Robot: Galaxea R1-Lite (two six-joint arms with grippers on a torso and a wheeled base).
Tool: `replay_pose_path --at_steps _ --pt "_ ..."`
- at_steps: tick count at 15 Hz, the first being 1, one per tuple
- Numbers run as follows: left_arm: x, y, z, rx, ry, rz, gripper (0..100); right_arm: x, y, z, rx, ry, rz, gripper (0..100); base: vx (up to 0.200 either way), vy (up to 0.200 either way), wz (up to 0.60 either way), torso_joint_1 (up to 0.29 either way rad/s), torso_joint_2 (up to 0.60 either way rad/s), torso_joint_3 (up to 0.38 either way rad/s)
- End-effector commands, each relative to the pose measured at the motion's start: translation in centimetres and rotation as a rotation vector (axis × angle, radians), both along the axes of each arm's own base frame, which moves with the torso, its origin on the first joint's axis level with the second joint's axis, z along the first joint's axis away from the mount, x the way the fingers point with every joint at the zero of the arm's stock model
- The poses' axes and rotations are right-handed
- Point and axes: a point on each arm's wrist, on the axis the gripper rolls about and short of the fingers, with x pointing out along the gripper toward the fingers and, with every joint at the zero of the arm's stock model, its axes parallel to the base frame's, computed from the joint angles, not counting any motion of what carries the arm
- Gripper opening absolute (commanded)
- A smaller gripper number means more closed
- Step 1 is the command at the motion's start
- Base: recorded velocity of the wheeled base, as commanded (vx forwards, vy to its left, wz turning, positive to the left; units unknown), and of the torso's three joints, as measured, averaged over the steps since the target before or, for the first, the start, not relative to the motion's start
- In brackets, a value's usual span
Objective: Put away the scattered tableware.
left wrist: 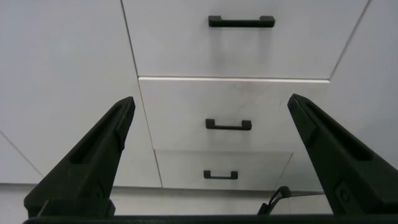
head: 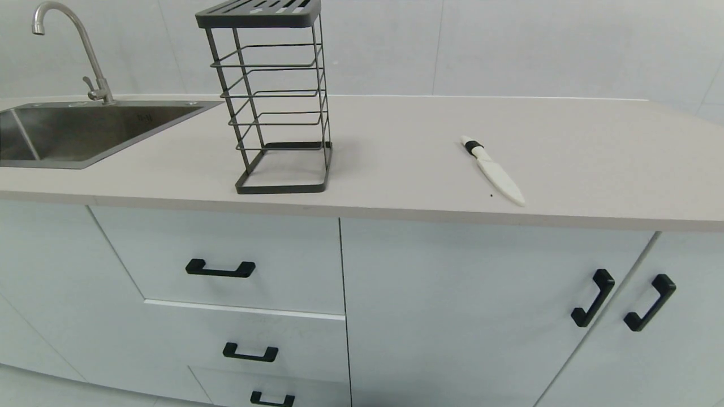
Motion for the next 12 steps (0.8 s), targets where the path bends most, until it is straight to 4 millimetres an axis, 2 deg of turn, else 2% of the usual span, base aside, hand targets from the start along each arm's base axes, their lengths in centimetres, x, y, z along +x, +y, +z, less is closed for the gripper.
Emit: replay_pose_path --at_steps 1,7,9,12 --pt "0.01 0.00 0.01 0.001 0.001 -0.001 100 0.01 0.00 0.00 0.000 0.001 0.001 100 0.000 0.000 0.00 0.000 0.00 0.000" --pt "0.01 0.00 0.01 -0.001 0.001 0.001 100 0.01 0.00 0.00 0.000 0.001 -0.001 100 0.000 0.000 0.00 0.016 -0.01 -0.004" --pt "0.00 0.00 0.01 -0.001 0.000 0.001 100 0.01 0.00 0.00 0.000 0.001 -0.001 100 0.000 0.000 0.00 0.200 -0.13 -0.083" --pt "0.00 0.00 0.01 -0.001 0.000 0.001 100 0.01 0.00 0.00 0.000 0.001 -0.001 100 0.000 0.000 0.00 0.238 -0.55 -0.217"
